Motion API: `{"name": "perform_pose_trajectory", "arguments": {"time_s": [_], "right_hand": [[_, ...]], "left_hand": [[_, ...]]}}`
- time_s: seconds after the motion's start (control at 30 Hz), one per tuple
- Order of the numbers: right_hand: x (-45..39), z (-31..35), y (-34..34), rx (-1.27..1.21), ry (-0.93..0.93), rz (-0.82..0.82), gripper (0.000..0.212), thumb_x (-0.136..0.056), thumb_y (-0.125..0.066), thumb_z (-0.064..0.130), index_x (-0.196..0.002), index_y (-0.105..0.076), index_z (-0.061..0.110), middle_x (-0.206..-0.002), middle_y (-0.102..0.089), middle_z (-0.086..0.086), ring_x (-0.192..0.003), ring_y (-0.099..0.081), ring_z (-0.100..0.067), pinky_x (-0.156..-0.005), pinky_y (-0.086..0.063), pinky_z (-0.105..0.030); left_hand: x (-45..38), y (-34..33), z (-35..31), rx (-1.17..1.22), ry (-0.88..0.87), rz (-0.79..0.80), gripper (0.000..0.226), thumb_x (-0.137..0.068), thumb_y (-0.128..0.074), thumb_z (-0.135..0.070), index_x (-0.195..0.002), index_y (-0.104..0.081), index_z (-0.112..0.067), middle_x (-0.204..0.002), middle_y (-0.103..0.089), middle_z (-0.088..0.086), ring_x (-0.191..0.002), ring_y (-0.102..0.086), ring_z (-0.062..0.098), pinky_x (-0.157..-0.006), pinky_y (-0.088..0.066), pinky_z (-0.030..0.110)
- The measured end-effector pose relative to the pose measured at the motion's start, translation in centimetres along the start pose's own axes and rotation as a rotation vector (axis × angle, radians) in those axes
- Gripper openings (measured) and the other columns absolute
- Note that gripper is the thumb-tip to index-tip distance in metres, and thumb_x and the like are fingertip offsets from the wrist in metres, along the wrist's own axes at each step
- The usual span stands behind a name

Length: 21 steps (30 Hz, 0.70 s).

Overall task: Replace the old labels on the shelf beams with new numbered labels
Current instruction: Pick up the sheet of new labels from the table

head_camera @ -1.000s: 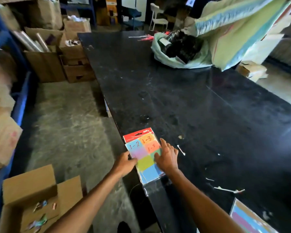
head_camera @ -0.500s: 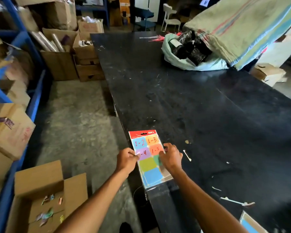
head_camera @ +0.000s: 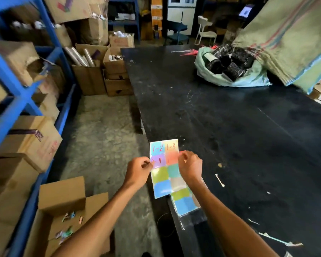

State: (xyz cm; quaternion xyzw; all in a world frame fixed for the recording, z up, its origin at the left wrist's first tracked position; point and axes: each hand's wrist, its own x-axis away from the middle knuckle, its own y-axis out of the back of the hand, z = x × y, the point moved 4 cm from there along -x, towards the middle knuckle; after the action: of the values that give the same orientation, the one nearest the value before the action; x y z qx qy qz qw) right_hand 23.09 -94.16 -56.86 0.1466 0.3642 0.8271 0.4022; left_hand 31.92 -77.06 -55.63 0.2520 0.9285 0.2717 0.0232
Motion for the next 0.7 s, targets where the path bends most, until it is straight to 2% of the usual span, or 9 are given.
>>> {"name": "perform_pose_trajectory", "arguments": {"time_s": [0.1,0.17,0.23,0.3,0.4,0.47,0.57,0.63,0.7], "right_hand": [[-0.3,5.7,-1.9,-0.353,-0.004,0.149,0.021,-0.090,-0.051,0.025,-0.096,-0.066,0.012,-0.094,-0.072,-0.009,-0.088,-0.067,-0.028,-0.081,-0.054,-0.043],[0.3,10.1,-3.4,-0.549,0.045,0.258,0.019,-0.091,-0.054,0.025,-0.101,-0.065,0.013,-0.096,-0.073,-0.005,-0.086,-0.070,-0.019,-0.075,-0.058,-0.030],[1.2,14.3,-4.6,-0.659,0.115,0.332,0.014,-0.088,-0.060,0.015,-0.101,-0.064,0.010,-0.093,-0.072,-0.005,-0.079,-0.068,-0.013,-0.065,-0.055,-0.015],[3.3,19.1,-6.0,-0.693,0.195,0.423,0.019,-0.082,-0.062,0.002,-0.100,-0.063,0.006,-0.093,-0.071,-0.009,-0.074,-0.067,-0.011,-0.060,-0.055,-0.015],[9.1,26.3,-7.8,-0.746,0.327,0.590,0.022,-0.080,-0.061,-0.005,-0.100,-0.061,0.005,-0.094,-0.070,-0.010,-0.069,-0.067,-0.005,-0.058,-0.054,-0.015],[13.5,30.1,-8.4,-0.788,0.411,0.687,0.023,-0.082,-0.059,-0.008,-0.101,-0.061,0.004,-0.092,-0.070,-0.008,-0.066,-0.067,0.001,-0.058,-0.054,-0.015],[21.4,35.2,-8.1,-0.786,0.574,0.729,0.033,-0.082,-0.065,0.003,-0.112,-0.059,0.015,-0.106,-0.068,-0.005,-0.090,-0.067,-0.009,-0.079,-0.056,-0.026],[27.6,38.5,-7.0,-0.674,0.785,0.589,0.045,-0.082,-0.065,0.016,-0.125,-0.054,0.015,-0.121,-0.057,-0.002,-0.112,-0.056,-0.016,-0.099,-0.044,-0.032],[34.8,41.6,-5.0,-0.683,1.026,0.471,0.047,-0.080,-0.059,0.027,-0.125,-0.055,0.013,-0.123,-0.053,-0.007,-0.117,-0.050,-0.023,-0.102,-0.037,-0.036]], "left_hand": [[0.0,5.6,0.3,0.091,-0.024,-0.058,0.018,-0.084,-0.065,-0.012,-0.072,-0.066,0.001,-0.071,-0.069,0.021,-0.064,-0.051,0.013,-0.062,-0.040,0.031],[1.0,10.2,0.9,0.105,-0.017,-0.093,0.017,-0.086,-0.065,-0.014,-0.074,-0.067,-0.002,-0.079,-0.072,0.021,-0.067,-0.056,0.015,-0.066,-0.043,0.032],[2.5,14.6,1.4,0.110,0.006,-0.129,0.017,-0.086,-0.065,-0.016,-0.074,-0.066,-0.004,-0.081,-0.072,0.021,-0.069,-0.057,0.017,-0.068,-0.043,0.034],[5.2,19.8,2.0,0.159,0.032,-0.236,0.019,-0.086,-0.065,-0.015,-0.075,-0.065,0.000,-0.080,-0.071,0.022,-0.071,-0.057,0.018,-0.068,-0.040,0.034],[11.2,26.7,2.6,0.287,0.021,-0.423,0.005,-0.084,-0.067,-0.008,-0.082,-0.069,-0.004,-0.074,-0.074,-0.001,-0.068,-0.062,0.011,-0.062,-0.047,0.024],[15.6,30.1,3.0,0.384,0.028,-0.528,0.012,-0.081,-0.069,-0.002,-0.090,-0.070,-0.010,-0.076,-0.076,-0.006,-0.067,-0.067,0.006,-0.059,-0.053,0.017],[23.3,34.6,3.1,0.458,0.009,-0.705,0.019,-0.078,-0.070,0.001,-0.092,-0.070,-0.011,-0.082,-0.077,-0.001,-0.069,-0.070,0.012,-0.062,-0.058,0.024],[29.2,37.6,2.9,0.430,-0.036,-0.820,0.022,-0.078,-0.069,0.003,-0.090,-0.070,-0.014,-0.079,-0.077,-0.006,-0.067,-0.070,0.009,-0.058,-0.056,0.021],[35.6,40.5,2.6,0.367,-0.072,-0.936,0.027,-0.078,-0.068,0.006,-0.089,-0.070,-0.018,-0.080,-0.077,-0.008,-0.067,-0.068,0.005,-0.057,-0.055,0.021]]}}
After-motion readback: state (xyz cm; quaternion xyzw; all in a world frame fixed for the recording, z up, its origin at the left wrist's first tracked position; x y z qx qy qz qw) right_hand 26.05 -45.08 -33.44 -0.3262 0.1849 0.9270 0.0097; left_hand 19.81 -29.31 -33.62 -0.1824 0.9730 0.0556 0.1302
